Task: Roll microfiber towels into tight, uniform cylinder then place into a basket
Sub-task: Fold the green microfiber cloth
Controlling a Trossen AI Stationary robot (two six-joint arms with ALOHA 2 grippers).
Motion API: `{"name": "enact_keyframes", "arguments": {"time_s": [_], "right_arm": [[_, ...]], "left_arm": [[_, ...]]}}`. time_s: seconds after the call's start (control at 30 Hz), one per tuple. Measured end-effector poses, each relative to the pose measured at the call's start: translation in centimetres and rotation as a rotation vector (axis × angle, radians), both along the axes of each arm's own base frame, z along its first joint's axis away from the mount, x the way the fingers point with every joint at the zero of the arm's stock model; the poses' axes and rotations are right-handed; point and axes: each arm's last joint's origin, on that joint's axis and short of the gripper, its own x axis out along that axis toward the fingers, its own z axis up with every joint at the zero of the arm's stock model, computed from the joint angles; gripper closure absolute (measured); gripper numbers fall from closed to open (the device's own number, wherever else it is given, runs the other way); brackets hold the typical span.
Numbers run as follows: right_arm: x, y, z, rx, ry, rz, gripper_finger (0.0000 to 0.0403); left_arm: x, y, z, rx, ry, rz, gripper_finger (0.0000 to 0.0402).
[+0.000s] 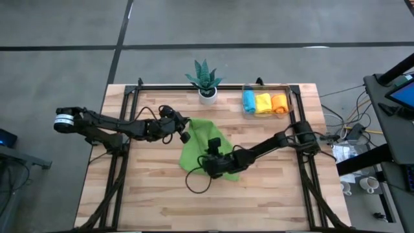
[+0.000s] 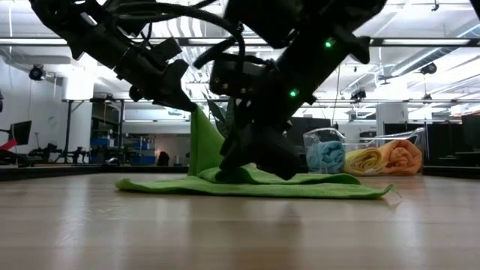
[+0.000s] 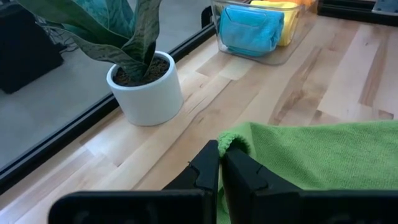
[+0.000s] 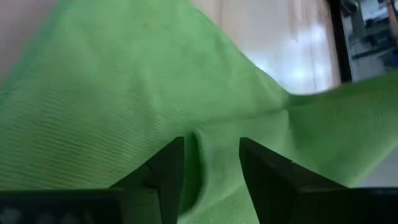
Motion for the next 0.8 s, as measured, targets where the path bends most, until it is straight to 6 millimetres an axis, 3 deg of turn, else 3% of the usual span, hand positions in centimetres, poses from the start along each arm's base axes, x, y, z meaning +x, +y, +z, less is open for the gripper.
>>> {"name": "enact_keyframes", "arguments": {"time_s": [0.27,0.43,0.8], "right_arm": [[1.7,0.4,-1.0,-0.117,0.090,0.012,0.0257],[1.6,0.2,-0.9,-0.191,0.080,-0.036,0.0270],[1.3,-1.2,-1.2,-0.180,0.123,-0.100,0.0283]], "left_arm": [[0.0,0.0,0.0,0.000,0.000,0.000,0.0402],[0.0,0.0,0.0,0.000,0.000,0.000,0.0402],[0.0,0.0,0.0,-0.002,-0.001,0.000,0.0402]]}}
